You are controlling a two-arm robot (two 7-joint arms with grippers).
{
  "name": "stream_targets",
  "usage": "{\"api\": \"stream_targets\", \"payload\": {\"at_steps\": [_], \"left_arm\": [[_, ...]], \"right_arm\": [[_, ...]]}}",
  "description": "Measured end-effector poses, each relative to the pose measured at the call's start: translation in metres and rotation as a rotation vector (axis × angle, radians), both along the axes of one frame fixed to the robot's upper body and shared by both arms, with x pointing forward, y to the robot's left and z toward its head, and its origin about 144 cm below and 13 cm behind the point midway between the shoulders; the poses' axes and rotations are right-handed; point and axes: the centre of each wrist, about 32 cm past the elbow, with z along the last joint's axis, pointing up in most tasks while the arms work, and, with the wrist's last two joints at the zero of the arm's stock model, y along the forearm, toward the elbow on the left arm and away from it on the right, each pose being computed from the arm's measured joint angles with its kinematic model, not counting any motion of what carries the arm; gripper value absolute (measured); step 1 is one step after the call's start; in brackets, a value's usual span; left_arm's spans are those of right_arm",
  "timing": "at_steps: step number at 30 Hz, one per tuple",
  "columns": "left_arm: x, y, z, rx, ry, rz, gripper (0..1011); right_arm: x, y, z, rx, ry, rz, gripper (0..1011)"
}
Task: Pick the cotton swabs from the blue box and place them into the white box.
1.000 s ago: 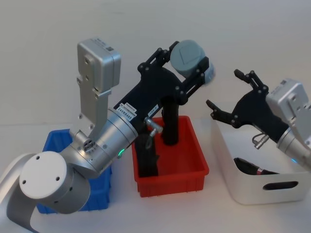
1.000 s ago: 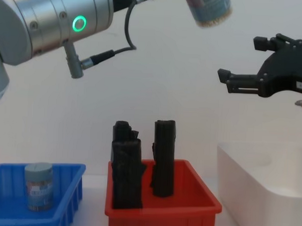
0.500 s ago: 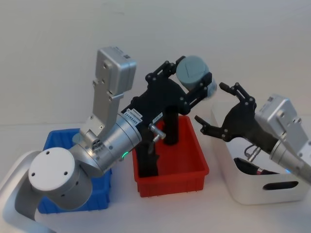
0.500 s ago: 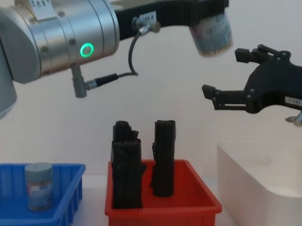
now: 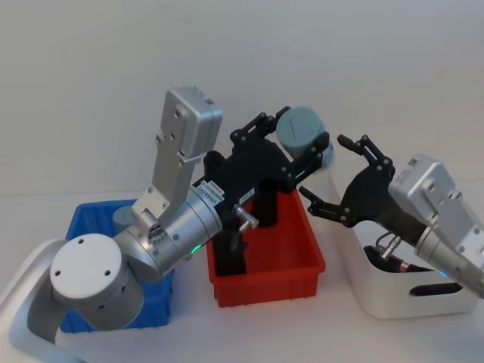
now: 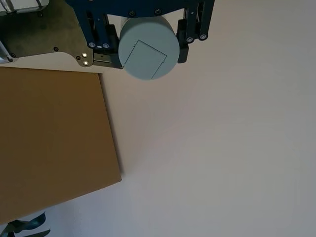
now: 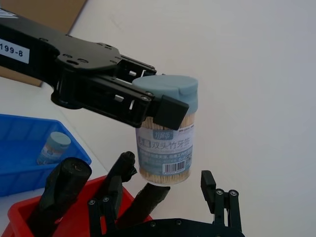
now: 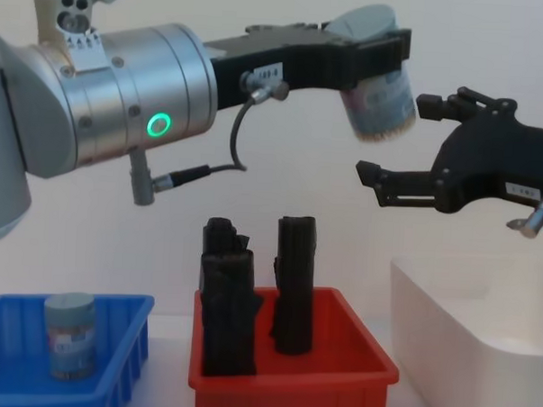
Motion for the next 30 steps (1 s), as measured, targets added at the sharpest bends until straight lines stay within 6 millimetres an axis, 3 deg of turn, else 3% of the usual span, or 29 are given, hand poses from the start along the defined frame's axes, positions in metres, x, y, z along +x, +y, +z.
{"api": "stream_targets", "payload": {"at_steps": [30], "left_arm": [[-0.005, 0.002, -0.019, 0.008, 0.064, -0.003, 671]], "right_arm": [[0.001, 0.012, -0.001, 0.020, 0.032, -0.009, 1002]]}}
